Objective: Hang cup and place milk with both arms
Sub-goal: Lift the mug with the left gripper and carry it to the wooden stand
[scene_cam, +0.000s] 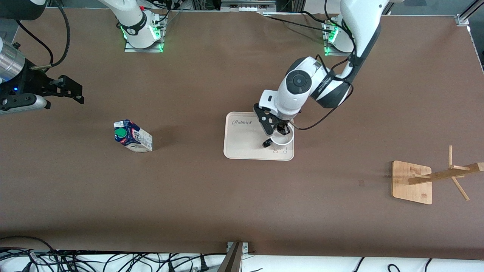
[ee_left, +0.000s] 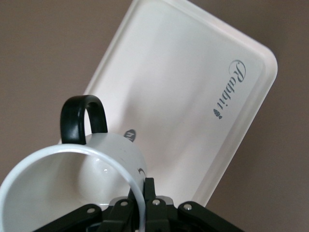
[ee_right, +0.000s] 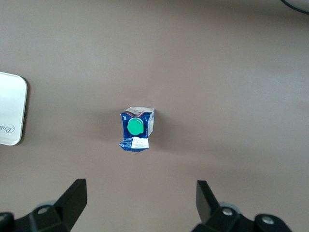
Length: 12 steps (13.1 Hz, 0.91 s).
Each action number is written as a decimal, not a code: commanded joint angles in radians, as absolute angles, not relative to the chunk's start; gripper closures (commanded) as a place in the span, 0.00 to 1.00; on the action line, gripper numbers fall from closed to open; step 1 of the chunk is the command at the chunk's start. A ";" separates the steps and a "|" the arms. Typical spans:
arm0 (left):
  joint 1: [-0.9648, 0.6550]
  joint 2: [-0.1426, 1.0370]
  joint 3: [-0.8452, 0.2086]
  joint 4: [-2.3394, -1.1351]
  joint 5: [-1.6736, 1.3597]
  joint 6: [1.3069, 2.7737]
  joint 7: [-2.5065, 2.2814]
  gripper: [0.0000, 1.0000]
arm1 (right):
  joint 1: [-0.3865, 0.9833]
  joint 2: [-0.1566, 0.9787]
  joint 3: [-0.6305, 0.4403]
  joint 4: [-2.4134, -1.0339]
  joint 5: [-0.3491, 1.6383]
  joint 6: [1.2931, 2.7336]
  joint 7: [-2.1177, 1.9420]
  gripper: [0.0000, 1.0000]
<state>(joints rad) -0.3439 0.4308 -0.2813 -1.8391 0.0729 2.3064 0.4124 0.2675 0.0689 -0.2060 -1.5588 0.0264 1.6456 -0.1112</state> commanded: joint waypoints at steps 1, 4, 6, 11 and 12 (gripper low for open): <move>-0.304 0.350 -0.281 -1.742 0.074 2.121 0.390 1.00 | 0.261 0.077 -0.201 -1.537 0.015 1.632 -0.104 0.00; -0.285 0.350 -0.264 -1.498 0.080 1.815 0.312 1.00 | 0.259 0.077 -0.201 -1.537 0.015 1.632 -0.104 0.00; -0.201 0.348 -0.265 -1.436 0.074 1.783 0.264 1.00 | 0.259 0.077 -0.201 -1.537 0.015 1.632 -0.104 0.00; 0.030 0.345 -0.265 -1.387 0.018 1.749 0.195 1.00 | 0.259 0.077 -0.201 -1.537 0.015 1.632 -0.104 0.00; 0.070 0.344 -0.265 -1.387 0.021 1.749 0.195 1.00 | 0.259 0.077 -0.201 -1.537 0.015 1.632 -0.104 0.00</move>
<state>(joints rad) 0.0052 0.3274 -0.2501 -1.4242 0.0339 1.7768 0.2293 0.2661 0.0698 -0.2069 -1.5586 0.0264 1.6454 -0.1112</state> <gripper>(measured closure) 0.943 0.000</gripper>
